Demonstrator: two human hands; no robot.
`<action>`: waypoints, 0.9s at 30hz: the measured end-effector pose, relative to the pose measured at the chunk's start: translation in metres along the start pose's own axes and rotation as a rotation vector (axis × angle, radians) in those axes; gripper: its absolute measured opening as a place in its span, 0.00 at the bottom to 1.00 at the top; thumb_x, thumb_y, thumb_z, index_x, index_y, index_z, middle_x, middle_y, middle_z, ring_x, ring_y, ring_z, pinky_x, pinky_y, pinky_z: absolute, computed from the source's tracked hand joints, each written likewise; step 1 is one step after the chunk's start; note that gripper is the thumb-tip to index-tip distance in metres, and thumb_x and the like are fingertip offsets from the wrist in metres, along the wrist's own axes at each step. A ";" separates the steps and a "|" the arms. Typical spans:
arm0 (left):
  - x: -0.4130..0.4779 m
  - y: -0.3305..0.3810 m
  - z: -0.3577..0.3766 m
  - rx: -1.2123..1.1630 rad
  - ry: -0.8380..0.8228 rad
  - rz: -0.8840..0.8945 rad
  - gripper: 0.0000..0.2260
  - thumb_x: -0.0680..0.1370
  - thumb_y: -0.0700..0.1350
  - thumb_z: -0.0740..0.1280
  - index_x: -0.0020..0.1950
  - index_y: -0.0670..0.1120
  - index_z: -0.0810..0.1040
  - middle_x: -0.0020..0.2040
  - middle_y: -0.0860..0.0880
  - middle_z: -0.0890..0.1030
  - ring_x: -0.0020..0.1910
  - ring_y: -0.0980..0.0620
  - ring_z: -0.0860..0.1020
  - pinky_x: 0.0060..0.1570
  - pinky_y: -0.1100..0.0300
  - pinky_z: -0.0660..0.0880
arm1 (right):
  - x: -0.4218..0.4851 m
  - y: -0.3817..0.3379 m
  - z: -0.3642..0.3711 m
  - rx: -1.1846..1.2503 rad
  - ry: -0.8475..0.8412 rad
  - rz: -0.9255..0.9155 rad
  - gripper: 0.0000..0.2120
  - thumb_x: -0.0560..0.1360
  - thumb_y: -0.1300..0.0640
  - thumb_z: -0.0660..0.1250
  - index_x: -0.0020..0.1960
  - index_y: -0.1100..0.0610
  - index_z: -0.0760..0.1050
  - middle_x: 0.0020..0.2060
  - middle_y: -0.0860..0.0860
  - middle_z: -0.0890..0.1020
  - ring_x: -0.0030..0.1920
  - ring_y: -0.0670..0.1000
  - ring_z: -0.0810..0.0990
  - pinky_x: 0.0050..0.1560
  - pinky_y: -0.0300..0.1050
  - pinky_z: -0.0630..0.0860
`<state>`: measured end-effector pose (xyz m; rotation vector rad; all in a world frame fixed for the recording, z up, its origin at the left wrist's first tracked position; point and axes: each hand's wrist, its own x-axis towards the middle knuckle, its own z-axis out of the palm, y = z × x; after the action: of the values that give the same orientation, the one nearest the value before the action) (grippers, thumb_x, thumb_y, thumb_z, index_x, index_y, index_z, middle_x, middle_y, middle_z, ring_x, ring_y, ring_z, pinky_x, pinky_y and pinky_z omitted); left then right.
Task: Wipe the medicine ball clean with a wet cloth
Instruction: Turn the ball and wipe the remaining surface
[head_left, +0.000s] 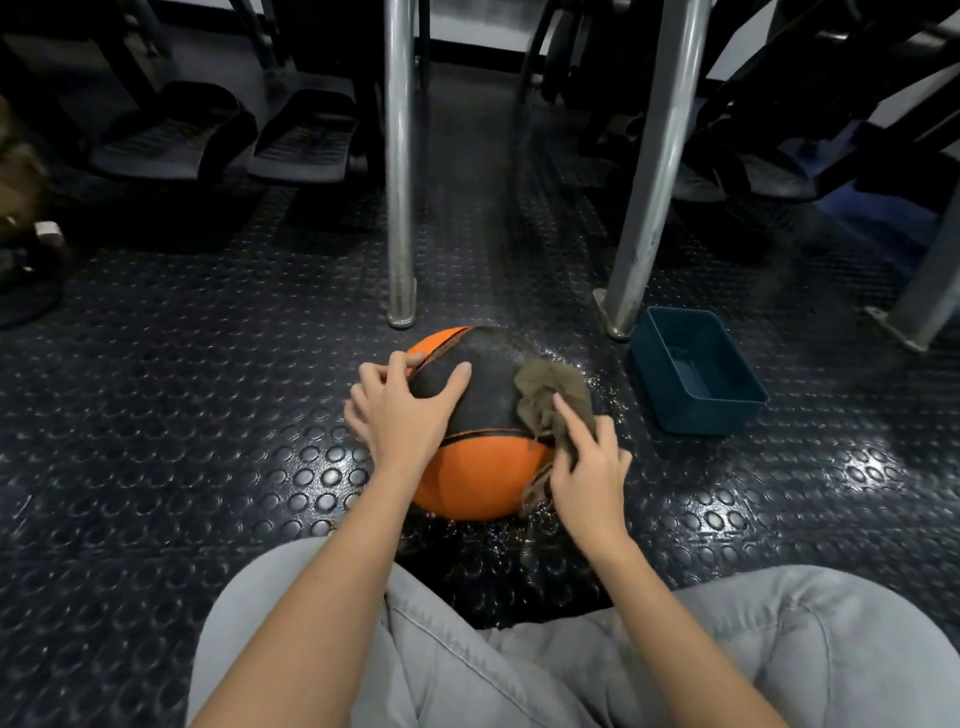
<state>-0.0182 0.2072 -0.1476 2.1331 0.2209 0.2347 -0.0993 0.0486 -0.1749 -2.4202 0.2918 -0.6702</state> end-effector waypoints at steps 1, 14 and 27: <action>-0.003 0.002 0.004 -0.004 0.012 0.030 0.22 0.67 0.67 0.68 0.51 0.52 0.72 0.52 0.52 0.65 0.61 0.46 0.65 0.71 0.43 0.52 | 0.007 -0.003 -0.002 0.044 -0.015 0.070 0.23 0.77 0.65 0.60 0.70 0.51 0.69 0.53 0.52 0.70 0.53 0.53 0.72 0.54 0.39 0.58; -0.019 0.000 0.027 0.007 -0.051 0.226 0.29 0.68 0.72 0.55 0.66 0.63 0.68 0.70 0.60 0.65 0.71 0.55 0.61 0.71 0.42 0.54 | 0.016 0.036 -0.011 0.142 0.000 0.201 0.14 0.75 0.71 0.62 0.60 0.67 0.76 0.59 0.57 0.73 0.61 0.54 0.72 0.56 0.25 0.62; -0.017 -0.004 0.016 -0.080 -0.063 0.182 0.25 0.70 0.66 0.61 0.65 0.62 0.69 0.69 0.60 0.65 0.69 0.55 0.62 0.70 0.45 0.57 | 0.012 0.043 0.002 0.159 0.039 0.291 0.20 0.74 0.75 0.60 0.62 0.64 0.75 0.56 0.55 0.73 0.59 0.57 0.73 0.56 0.31 0.65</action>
<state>-0.0307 0.1919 -0.1611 2.0786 -0.0192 0.2771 -0.0901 0.0114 -0.1974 -2.1587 0.5717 -0.5851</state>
